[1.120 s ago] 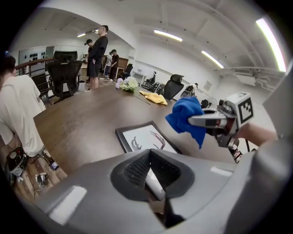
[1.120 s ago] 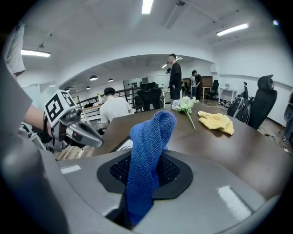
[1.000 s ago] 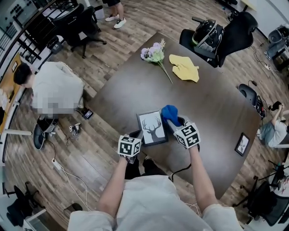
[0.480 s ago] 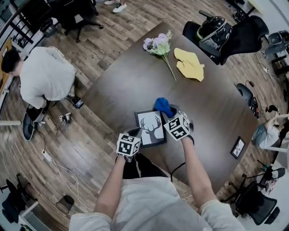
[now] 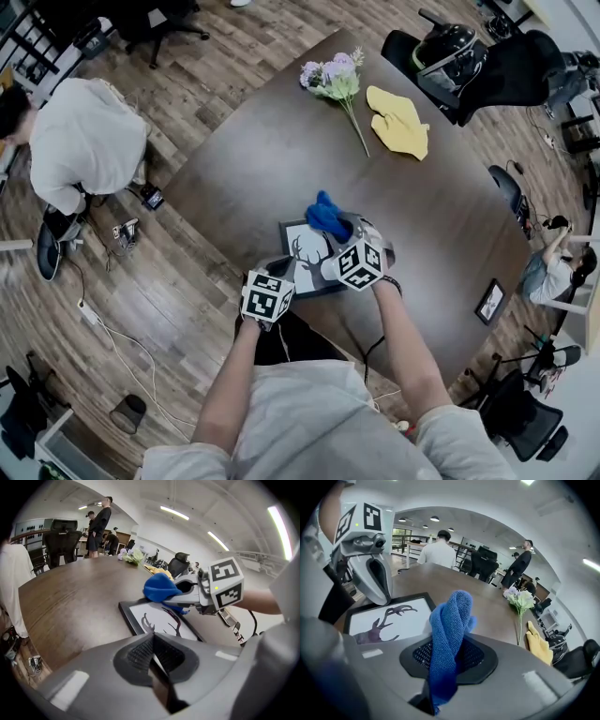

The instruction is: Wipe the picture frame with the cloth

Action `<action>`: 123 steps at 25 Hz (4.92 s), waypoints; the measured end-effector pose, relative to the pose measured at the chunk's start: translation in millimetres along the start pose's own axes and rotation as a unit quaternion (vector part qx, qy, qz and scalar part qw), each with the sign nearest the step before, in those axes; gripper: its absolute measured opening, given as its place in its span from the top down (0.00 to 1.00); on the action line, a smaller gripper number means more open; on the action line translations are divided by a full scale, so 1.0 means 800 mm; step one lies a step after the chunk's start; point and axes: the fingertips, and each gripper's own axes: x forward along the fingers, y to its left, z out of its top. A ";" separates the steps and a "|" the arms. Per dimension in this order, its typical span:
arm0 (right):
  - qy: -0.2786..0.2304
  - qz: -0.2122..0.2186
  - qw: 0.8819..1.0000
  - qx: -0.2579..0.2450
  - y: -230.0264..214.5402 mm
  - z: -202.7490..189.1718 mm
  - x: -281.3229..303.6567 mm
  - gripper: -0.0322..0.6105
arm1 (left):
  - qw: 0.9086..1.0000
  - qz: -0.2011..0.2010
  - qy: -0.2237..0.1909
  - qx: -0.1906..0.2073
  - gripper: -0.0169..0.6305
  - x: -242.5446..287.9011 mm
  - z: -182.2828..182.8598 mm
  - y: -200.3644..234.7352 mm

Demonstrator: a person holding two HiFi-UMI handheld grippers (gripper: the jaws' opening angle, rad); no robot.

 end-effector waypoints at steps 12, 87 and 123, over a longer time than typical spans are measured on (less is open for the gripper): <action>-0.016 0.022 0.999 0.042 0.040 -0.023 -0.031 0.82 | 0.999 0.000 0.016 0.035 0.89 -0.001 -0.001 -0.001; -0.008 -0.047 0.991 0.128 0.045 0.045 0.017 0.81 | 0.997 -0.004 0.039 0.071 0.89 -0.012 -0.010 -0.002; 0.011 0.194 0.968 -0.161 0.167 0.045 -0.027 0.82 | 0.996 -0.015 0.043 0.074 0.89 -0.015 -0.008 -0.009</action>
